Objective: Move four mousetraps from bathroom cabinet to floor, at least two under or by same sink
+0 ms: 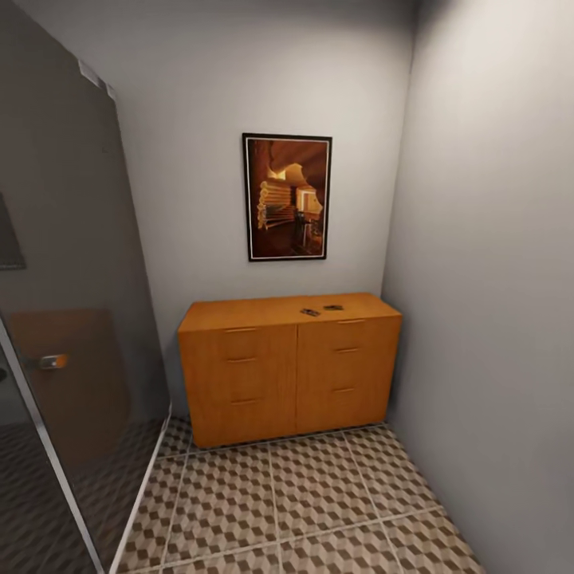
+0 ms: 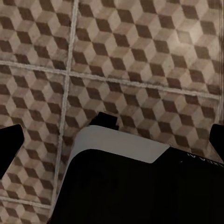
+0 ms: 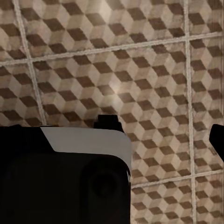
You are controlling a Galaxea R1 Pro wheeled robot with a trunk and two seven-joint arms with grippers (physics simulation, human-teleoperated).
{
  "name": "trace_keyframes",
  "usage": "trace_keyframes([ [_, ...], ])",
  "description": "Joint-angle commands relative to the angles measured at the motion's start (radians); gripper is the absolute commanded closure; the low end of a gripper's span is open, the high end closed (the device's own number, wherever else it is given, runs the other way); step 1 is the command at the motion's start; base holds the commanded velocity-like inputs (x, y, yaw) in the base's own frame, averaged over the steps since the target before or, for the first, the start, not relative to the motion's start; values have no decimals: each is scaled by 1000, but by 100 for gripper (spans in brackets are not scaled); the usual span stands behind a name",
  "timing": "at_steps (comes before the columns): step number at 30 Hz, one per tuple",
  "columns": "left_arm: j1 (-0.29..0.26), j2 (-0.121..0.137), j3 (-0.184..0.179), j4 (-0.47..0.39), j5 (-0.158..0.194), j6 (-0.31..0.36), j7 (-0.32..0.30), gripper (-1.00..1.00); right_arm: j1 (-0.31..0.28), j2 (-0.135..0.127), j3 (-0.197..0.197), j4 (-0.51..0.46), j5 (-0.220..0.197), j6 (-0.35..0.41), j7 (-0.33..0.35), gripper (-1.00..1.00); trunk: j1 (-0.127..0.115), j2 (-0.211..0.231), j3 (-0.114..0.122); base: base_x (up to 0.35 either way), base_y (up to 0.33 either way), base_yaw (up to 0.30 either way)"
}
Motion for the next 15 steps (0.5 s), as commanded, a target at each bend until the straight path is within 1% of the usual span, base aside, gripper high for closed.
trace_keyframes([
  [1, 0, 0, -8, 0, 8, -2, 4, -100, -1, 0, 9, 1, -8, 2, -2, -100, 1, -1, -1, 279, -171, 0],
  [15, 0, 1, -8, 0, 8, -5, 4, -100, -1, 1, 9, 1, -8, 2, -2, -100, 1, -1, -1, 277, -171, 0],
])
